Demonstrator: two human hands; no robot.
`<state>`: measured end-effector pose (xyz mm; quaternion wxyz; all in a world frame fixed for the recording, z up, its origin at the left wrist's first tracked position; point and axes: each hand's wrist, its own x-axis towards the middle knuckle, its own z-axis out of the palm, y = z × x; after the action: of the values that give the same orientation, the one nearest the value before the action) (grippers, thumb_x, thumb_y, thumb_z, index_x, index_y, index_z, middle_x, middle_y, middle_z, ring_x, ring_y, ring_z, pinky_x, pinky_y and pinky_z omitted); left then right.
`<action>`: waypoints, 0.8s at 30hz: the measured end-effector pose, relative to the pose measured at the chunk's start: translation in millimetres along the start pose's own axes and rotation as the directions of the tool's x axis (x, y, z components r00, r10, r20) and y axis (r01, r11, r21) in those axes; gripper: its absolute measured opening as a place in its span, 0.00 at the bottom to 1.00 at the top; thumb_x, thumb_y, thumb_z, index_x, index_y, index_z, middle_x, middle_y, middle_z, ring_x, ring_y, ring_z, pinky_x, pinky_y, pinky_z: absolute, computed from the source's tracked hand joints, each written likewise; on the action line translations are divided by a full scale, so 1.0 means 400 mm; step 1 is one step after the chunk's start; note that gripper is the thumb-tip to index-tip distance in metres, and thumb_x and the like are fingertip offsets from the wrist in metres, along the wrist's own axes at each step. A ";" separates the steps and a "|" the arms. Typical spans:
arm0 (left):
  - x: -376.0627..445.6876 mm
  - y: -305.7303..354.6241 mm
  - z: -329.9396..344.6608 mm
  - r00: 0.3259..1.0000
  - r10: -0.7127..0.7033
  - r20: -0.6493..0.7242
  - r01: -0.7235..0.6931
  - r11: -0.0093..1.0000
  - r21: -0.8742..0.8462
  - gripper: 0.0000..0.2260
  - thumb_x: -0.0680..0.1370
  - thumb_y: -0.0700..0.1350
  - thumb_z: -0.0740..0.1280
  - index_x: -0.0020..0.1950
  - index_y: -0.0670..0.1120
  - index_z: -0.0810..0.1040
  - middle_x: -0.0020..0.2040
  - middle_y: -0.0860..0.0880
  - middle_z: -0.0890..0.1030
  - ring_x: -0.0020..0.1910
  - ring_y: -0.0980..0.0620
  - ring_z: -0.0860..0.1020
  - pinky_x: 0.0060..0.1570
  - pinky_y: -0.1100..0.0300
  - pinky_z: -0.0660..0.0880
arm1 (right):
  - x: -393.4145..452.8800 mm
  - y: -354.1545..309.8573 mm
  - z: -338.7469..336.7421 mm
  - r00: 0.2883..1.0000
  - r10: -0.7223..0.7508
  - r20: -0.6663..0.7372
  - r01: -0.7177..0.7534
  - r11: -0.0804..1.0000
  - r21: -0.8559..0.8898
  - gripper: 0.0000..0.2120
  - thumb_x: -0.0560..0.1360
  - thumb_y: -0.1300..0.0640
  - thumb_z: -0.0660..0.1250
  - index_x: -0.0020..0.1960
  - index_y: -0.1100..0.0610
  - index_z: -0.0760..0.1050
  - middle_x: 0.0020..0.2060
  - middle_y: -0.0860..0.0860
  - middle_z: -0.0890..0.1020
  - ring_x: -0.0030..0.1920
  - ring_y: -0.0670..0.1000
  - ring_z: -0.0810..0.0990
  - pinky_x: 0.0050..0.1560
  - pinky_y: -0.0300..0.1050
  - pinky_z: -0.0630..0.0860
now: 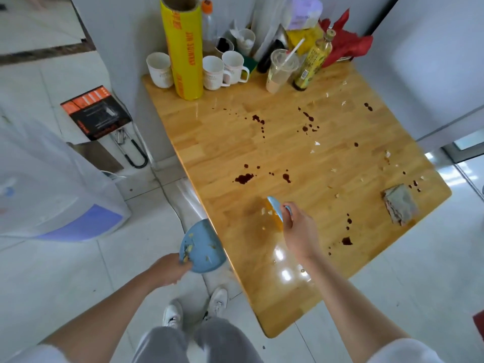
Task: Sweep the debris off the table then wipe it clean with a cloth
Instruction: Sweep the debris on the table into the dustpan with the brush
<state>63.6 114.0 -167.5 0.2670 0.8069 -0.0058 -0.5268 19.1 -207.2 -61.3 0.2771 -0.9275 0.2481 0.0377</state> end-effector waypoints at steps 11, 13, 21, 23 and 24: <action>0.019 -0.012 0.029 0.999 0.049 0.020 -0.050 0.996 0.071 0.13 0.78 0.54 0.60 0.38 0.49 0.72 0.31 0.51 0.76 0.28 0.54 0.74 0.30 0.63 0.70 | 0.007 -0.008 -0.017 0.992 0.061 -0.108 -0.067 0.996 -0.053 0.14 0.86 0.51 0.54 0.60 0.55 0.76 0.32 0.48 0.77 0.32 0.50 0.75 0.29 0.44 0.66; 0.027 -0.009 0.028 0.998 0.053 0.028 -0.054 0.997 0.047 0.13 0.78 0.54 0.61 0.38 0.49 0.73 0.31 0.51 0.77 0.28 0.54 0.75 0.30 0.62 0.70 | -0.011 -0.037 0.027 0.998 0.014 -0.064 -0.017 0.999 -0.044 0.13 0.86 0.51 0.54 0.58 0.53 0.75 0.31 0.46 0.75 0.30 0.48 0.73 0.27 0.42 0.62; 0.033 -0.007 0.033 0.998 0.013 0.068 -0.014 1.000 0.016 0.11 0.75 0.53 0.61 0.40 0.47 0.74 0.33 0.47 0.78 0.29 0.51 0.74 0.28 0.63 0.68 | -0.134 -0.132 0.115 0.986 -0.150 0.078 0.143 0.986 0.091 0.11 0.85 0.51 0.56 0.57 0.51 0.76 0.37 0.44 0.77 0.35 0.43 0.74 0.34 0.39 0.66; 0.031 -0.007 0.034 0.996 0.007 0.085 -0.009 1.000 0.019 0.11 0.75 0.52 0.61 0.40 0.45 0.74 0.33 0.47 0.77 0.29 0.50 0.73 0.27 0.64 0.66 | -0.143 -0.134 0.105 0.987 -0.144 0.068 0.137 0.986 0.090 0.11 0.85 0.51 0.55 0.56 0.51 0.76 0.35 0.43 0.77 0.32 0.42 0.73 0.32 0.36 0.64; 0.032 -0.007 0.035 0.996 0.005 0.092 -0.007 1.000 0.023 0.11 0.76 0.52 0.61 0.40 0.45 0.74 0.33 0.46 0.77 0.29 0.49 0.72 0.27 0.63 0.66 | -0.141 -0.130 0.095 0.992 -0.124 0.035 0.120 0.989 0.085 0.11 0.85 0.51 0.55 0.56 0.50 0.76 0.33 0.42 0.76 0.32 0.41 0.73 0.31 0.35 0.64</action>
<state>56.5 106.9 -183.7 0.2589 0.7847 -0.0267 -0.5625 -2.6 -124.6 -55.9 0.3221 -0.9277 0.1867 0.0289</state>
